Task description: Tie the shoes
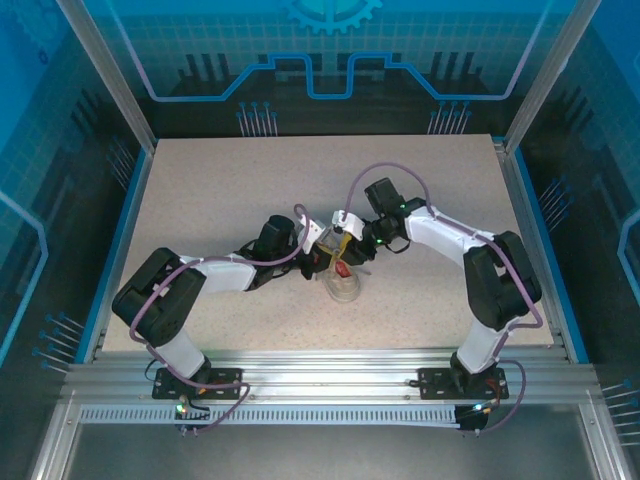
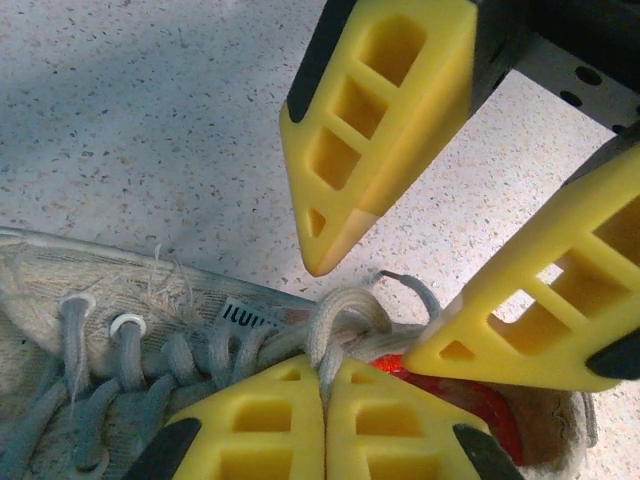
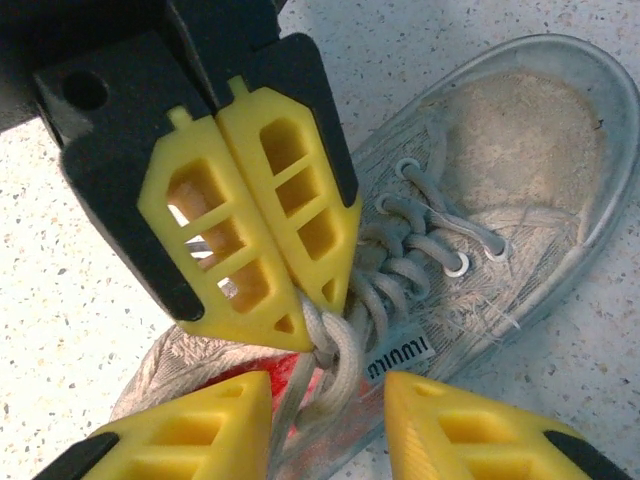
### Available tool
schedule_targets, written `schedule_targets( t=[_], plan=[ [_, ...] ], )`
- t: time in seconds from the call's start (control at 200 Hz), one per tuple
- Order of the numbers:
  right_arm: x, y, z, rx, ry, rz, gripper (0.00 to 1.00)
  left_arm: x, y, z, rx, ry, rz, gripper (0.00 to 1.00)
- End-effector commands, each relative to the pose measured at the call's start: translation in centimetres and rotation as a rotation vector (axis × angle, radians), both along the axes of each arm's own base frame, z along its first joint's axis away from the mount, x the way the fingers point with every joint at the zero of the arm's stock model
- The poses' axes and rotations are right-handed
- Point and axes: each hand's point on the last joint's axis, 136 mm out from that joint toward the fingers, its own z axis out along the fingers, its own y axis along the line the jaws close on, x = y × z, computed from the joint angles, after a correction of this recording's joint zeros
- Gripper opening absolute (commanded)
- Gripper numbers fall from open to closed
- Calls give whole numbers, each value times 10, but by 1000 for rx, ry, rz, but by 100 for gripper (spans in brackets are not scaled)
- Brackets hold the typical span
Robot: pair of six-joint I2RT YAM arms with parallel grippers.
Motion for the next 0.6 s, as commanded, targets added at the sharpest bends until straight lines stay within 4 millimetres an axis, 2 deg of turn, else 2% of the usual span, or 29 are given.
schedule_targets(
  t=[0.0,0.595],
  plan=[
    [-17,4,-15,-51,61,55,33,4,-11,28,-81,-54,-40,0],
    [-28,4,-17,-65,71,97,43,8,-8,29,-95,-24,-32,0]
  ],
)
